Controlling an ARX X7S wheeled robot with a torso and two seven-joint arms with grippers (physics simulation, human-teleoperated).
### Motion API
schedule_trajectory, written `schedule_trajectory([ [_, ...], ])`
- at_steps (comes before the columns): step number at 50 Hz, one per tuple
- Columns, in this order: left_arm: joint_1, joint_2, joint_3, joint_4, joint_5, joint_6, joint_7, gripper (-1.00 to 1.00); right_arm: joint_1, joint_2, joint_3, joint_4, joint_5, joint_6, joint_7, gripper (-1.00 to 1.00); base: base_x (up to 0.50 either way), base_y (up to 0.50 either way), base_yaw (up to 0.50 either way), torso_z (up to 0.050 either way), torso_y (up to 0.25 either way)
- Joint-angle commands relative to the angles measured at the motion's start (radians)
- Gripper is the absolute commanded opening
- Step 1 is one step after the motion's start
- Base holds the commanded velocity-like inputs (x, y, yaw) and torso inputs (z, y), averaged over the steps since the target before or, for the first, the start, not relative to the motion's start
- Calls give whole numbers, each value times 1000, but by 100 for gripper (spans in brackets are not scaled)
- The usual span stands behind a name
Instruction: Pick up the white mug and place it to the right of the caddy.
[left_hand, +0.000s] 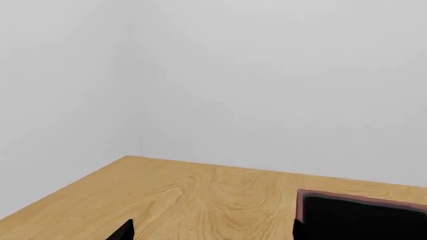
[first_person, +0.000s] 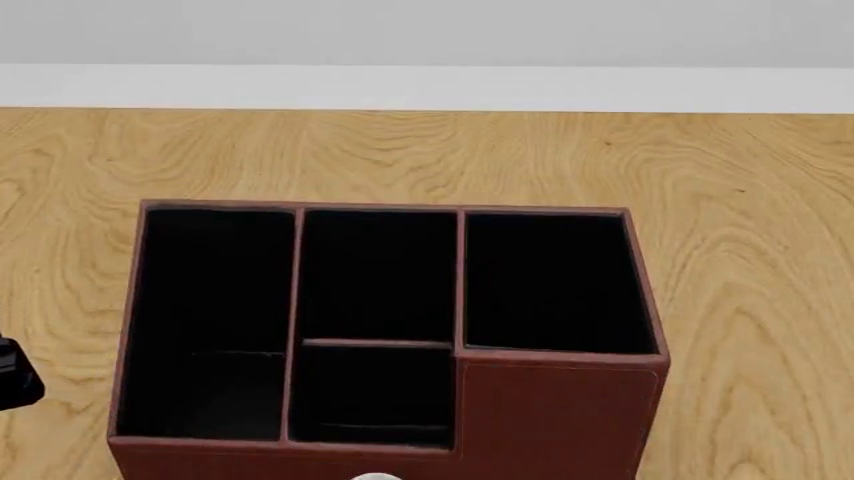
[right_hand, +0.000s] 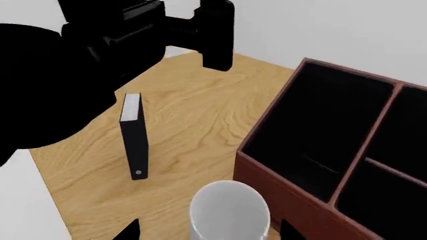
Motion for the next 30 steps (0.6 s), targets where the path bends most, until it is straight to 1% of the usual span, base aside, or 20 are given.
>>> schedule_trajectory([
  [1,2,-3,0,-1,-5,2,-3,100,-45,4,-31,37,7,-50,4,100,0,0,0,0,0],
  [10,4,-6,0,7,-12,-2,-5,100,-79,16,-27,68,8,-104,13,100,0,0,0,0,0],
  [21,6,-9,5,12,-15,-3,-7,100,-97,32,-64,49,-39,-102,71,100,0,0,0,0,0],
  [30,5,-11,6,12,-20,-3,-9,100,-110,38,-49,107,-23,-159,56,100,0,0,0,0,0],
])
